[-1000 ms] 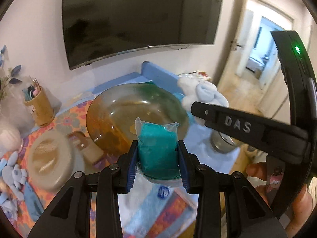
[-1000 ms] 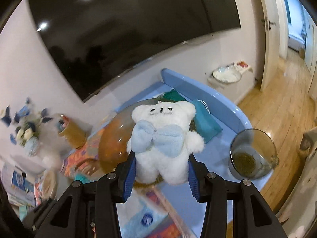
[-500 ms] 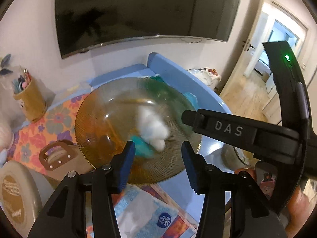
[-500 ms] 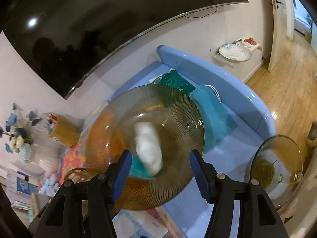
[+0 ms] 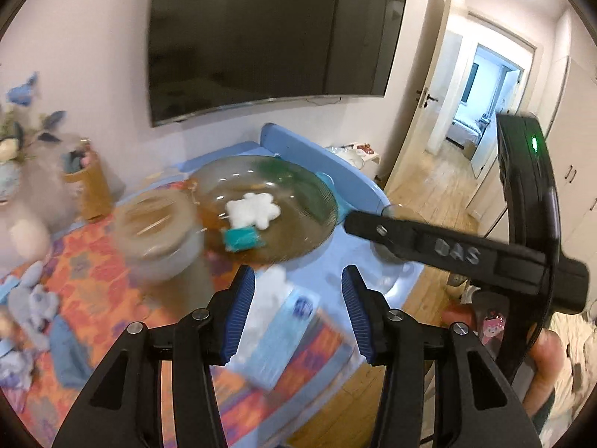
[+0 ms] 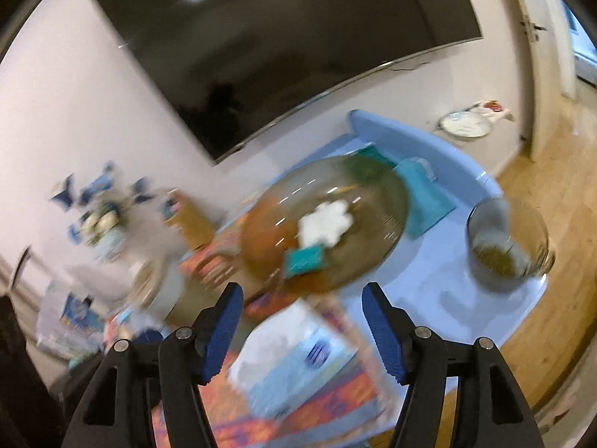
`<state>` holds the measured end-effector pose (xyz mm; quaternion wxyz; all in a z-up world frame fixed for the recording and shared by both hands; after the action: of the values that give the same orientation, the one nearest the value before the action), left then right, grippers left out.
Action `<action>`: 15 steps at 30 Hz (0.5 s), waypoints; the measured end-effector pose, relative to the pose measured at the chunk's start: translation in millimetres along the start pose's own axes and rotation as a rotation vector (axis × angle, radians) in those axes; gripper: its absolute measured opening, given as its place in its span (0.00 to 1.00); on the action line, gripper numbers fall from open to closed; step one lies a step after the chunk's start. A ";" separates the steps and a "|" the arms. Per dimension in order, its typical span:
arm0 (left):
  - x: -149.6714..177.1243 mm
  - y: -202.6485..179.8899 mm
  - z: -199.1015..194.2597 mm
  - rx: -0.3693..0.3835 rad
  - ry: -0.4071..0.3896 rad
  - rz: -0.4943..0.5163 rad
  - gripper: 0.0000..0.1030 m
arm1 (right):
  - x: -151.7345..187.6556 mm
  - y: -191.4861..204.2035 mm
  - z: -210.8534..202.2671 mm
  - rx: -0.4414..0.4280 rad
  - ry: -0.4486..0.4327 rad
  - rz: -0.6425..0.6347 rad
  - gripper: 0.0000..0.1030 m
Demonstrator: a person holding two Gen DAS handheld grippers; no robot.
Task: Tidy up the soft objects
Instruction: 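Return both tools to the desk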
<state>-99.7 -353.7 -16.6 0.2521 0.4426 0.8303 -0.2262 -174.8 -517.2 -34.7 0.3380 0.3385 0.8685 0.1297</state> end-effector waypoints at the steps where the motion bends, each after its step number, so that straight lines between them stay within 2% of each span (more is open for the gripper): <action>1: 9.9 6.3 -12.1 -0.005 -0.016 0.011 0.70 | 10.4 7.6 -3.8 -0.010 -0.010 -0.019 0.63; 3: 32.3 25.3 -36.9 -0.021 -0.060 0.017 0.89 | 32.6 29.6 -10.4 -0.039 -0.020 -0.082 0.63; 5: 51.4 48.0 -56.0 -0.054 -0.080 0.001 0.89 | 57.2 63.9 -15.3 -0.092 -0.025 -0.174 0.63; 9: 85.3 103.7 -89.3 -0.140 -0.100 -0.073 0.89 | 89.2 130.3 -6.4 -0.135 0.015 -0.326 0.63; 12: 110.3 159.3 -119.6 -0.217 -0.119 -0.164 0.89 | 110.1 190.6 18.1 -0.169 0.073 -0.451 0.63; 15: 134.3 218.9 -148.8 -0.296 -0.119 -0.262 0.89 | 122.5 232.6 50.4 -0.180 0.129 -0.532 0.63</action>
<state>-11.0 -70.5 -18.4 0.3315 0.2749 0.8885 -0.1582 -90.9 -263.1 -27.5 0.3330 0.0585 0.9315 0.1342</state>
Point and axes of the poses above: each gripper's, at about its wrist camera, not at the fingertips, and z roughly the way its jaws point, y to its left, x to its underside, the point moved 2 cm from there along z, roughly the way its jaws point, and after that the axes turned 9 degrees about y, right-handed, at the moved point
